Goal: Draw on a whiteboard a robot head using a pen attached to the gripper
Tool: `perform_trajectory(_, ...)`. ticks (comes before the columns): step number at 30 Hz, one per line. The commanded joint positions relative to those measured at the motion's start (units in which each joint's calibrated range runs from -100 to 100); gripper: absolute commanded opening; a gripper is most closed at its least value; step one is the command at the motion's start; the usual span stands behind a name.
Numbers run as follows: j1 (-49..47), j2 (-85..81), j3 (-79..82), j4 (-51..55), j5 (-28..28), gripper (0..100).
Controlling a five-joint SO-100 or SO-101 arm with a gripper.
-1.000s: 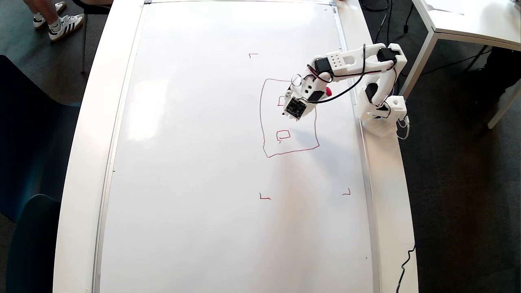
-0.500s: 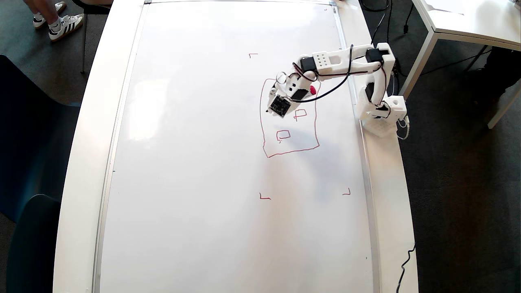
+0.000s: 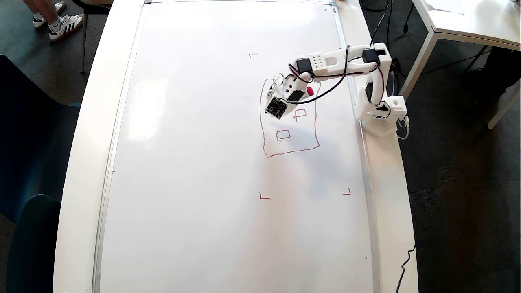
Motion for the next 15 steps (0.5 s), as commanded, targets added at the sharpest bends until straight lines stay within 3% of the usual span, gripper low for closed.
perform_trajectory(1, 0.7, -0.3, -1.6, -2.8, 0.3, 1)
perform_trajectory(15, 1.0, 4.0, -3.3, -3.1, 0.3, 1)
